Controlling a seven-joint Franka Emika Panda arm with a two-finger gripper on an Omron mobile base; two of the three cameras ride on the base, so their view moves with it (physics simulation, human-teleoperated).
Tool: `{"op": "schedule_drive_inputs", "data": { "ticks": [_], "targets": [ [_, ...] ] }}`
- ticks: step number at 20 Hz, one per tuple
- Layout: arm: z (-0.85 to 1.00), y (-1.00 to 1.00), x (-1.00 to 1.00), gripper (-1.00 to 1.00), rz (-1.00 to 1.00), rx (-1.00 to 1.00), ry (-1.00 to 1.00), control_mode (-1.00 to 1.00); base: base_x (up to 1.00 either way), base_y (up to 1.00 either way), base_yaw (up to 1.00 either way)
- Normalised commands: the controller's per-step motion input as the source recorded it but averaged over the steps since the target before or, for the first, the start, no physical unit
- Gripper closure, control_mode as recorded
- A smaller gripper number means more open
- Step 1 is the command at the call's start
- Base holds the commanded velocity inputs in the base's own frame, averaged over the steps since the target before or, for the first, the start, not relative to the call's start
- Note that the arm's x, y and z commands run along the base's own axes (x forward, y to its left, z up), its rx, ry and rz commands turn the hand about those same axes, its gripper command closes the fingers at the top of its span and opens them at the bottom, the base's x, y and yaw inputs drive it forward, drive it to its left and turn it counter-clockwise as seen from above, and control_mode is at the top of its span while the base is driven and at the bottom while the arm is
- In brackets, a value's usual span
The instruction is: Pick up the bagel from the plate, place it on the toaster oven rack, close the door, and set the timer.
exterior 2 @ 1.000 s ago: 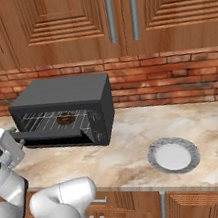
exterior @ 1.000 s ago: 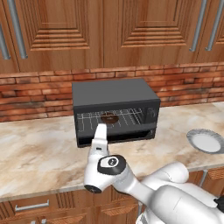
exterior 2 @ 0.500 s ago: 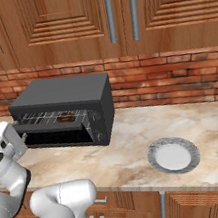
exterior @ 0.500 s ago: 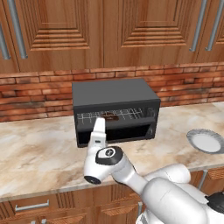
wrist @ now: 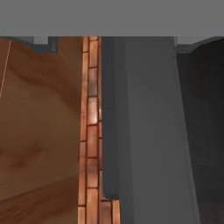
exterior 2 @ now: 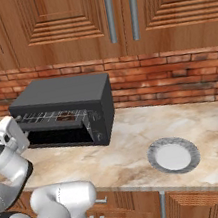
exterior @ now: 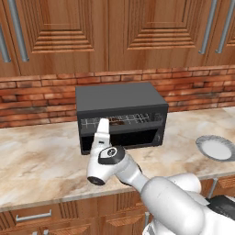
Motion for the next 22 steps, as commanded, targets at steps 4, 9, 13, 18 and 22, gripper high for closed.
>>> {"op": "schedule_drive_inputs", "data": {
  "ticks": [4,9,13,18,22],
  "targets": [
    [0.0,0.0,0.29,-1.0,0.0,0.0,0.0,-1.0,0.0,0.0,0.0],
    [0.0,-0.01,0.28,-1.0,0.0,0.0,0.0,-1.0,0.0,0.0,0.0],
    [0.02,-0.02,0.25,-1.0,0.0,0.0,0.0,-1.0,0.0,0.0,0.0],
    [0.04,-0.01,0.23,-1.0,0.0,0.0,0.0,-1.0,0.0,0.0,0.0],
    [0.03,-0.02,0.24,-1.0,0.0,0.0,0.0,-1.0,0.0,0.0,0.0]
  ]
}}
